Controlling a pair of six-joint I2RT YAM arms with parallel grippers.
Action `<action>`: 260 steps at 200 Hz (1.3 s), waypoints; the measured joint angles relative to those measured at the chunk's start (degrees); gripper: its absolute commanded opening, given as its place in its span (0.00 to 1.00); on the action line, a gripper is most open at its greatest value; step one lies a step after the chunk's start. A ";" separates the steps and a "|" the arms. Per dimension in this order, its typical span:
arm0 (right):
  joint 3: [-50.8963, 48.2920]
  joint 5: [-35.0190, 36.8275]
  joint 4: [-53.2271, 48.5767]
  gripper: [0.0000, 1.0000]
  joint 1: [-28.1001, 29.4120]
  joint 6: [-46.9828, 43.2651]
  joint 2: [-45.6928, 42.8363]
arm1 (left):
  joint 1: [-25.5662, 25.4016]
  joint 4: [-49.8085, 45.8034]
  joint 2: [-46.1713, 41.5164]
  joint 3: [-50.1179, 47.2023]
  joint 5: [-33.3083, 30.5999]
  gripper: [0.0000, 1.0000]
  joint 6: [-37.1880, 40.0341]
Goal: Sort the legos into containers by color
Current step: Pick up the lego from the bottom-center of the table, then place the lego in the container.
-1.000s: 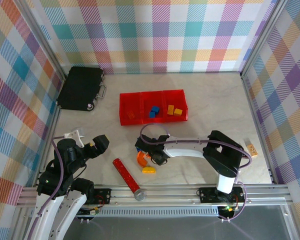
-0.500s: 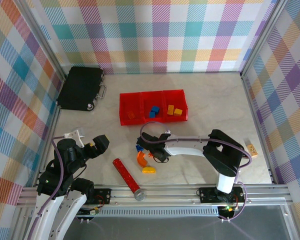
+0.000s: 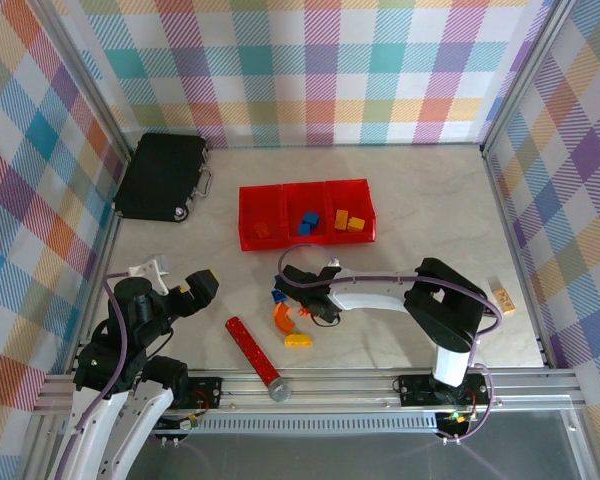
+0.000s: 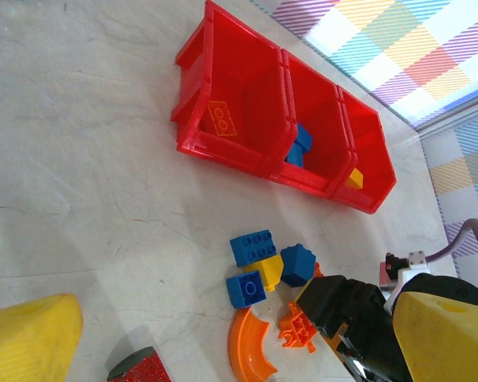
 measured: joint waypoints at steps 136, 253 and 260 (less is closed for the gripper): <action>-4.46 11.04 -1.90 0.32 -1.44 -13.88 -11.26 | 0.00 0.00 0.00 0.00 0.00 1.00 0.00; 14.71 -2.21 8.22 0.32 -15.69 -58.90 -17.11 | 0.00 0.00 0.02 0.00 -0.02 1.00 0.00; 17.49 -4.50 8.20 0.32 -16.70 -60.87 -15.28 | 0.00 0.00 0.07 0.00 -0.02 1.00 0.00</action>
